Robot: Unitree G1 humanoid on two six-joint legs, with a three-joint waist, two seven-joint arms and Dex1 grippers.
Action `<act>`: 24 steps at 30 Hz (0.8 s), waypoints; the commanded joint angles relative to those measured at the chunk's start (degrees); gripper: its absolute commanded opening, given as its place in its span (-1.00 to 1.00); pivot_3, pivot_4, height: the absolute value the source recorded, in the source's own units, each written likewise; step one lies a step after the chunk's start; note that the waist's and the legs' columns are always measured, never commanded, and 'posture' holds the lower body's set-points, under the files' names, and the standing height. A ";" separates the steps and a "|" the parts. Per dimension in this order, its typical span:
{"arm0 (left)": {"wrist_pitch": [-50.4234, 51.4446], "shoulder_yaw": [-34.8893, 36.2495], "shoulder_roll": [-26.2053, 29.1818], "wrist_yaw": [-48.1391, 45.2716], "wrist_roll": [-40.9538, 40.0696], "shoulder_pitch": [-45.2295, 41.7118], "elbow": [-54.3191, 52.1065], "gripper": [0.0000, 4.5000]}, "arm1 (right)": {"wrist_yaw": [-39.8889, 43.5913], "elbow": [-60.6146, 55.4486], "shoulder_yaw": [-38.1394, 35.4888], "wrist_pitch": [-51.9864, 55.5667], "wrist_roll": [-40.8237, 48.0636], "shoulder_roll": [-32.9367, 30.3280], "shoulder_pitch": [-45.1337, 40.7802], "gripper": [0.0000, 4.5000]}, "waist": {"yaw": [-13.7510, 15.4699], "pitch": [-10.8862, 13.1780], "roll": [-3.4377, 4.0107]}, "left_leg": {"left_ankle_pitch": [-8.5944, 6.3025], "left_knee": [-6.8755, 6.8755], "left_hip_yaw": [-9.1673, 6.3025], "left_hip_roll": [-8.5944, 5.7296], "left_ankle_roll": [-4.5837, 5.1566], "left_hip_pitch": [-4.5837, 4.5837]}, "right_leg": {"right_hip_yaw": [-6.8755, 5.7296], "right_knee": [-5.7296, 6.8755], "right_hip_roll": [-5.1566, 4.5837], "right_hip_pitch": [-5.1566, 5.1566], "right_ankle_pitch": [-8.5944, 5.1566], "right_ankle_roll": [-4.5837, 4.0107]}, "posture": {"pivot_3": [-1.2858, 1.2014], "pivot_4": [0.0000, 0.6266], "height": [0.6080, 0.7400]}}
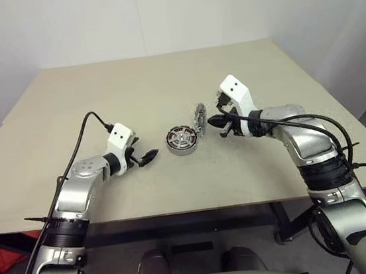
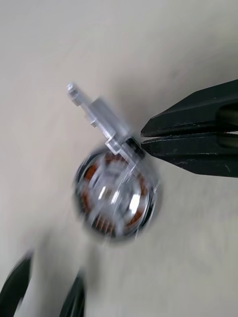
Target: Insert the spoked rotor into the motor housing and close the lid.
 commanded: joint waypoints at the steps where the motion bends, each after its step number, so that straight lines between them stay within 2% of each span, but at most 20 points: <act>1: 0.01 1.37 0.57 0.33 -0.45 -0.62 -2.49 1.00 | 0.23 -3.67 0.60 1.74 2.95 0.02 -2.30 -0.97 | 0.00 0.00 0.00 | 0.01 0.00 0.00 0.00 -0.02 0.00 | 0.00 0.00 0.00 0.00 -0.08 0.15 | 0.03 -1.00 1.00; 16: 0.19 0.80 -0.07 1.07 -0.31 0.34 -3.58 1.00 | -8.09 3.80 6.27 -3.97 0.32 4.80 -2.98 -0.97 | -0.07 -0.02 -0.04 | 0.12 -0.03 -0.01 -0.01 -0.20 0.04 | 0.03 0.03 0.01 -0.03 -0.13 0.24 | 0.03 -1.00 1.00; 24: -0.03 0.58 -0.45 1.02 -0.31 -0.08 -3.05 1.00 | -14.38 3.77 4.70 -4.12 -1.86 4.18 -2.58 -0.97 | -0.04 -0.02 -0.04 | 0.20 -0.09 -0.01 -0.02 -0.34 0.00 | 0.03 0.02 0.00 -0.06 -0.07 0.14 | 0.03 -1.00 1.00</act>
